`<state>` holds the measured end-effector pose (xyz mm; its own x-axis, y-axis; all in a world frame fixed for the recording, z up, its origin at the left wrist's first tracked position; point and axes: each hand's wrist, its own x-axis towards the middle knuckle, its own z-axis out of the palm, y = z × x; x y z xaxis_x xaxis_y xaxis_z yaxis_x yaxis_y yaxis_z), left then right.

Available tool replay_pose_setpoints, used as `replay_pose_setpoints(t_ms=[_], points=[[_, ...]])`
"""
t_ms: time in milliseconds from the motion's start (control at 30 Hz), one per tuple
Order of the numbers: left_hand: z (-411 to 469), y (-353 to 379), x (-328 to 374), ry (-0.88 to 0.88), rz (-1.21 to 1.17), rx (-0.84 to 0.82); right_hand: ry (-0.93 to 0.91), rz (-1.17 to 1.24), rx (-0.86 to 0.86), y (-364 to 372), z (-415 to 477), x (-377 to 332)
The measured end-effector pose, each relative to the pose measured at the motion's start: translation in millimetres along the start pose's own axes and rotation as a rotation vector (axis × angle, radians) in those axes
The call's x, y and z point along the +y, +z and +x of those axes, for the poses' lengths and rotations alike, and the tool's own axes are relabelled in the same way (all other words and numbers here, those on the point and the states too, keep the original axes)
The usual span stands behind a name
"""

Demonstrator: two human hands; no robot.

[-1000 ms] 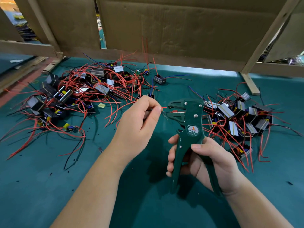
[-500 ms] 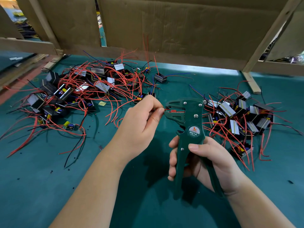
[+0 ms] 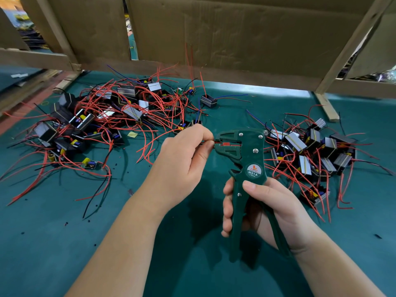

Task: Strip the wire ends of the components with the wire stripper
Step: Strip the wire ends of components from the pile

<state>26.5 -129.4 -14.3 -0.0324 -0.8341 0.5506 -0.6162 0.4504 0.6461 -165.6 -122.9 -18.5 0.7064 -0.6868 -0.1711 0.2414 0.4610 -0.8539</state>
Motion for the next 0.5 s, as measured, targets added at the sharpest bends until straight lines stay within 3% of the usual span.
replay_pose_setpoints(t_ms=[500], points=[[0.0,0.3,0.3,0.022,0.023,0.002,0.020,0.032,-0.009,1.3,-1.1,-1.4]])
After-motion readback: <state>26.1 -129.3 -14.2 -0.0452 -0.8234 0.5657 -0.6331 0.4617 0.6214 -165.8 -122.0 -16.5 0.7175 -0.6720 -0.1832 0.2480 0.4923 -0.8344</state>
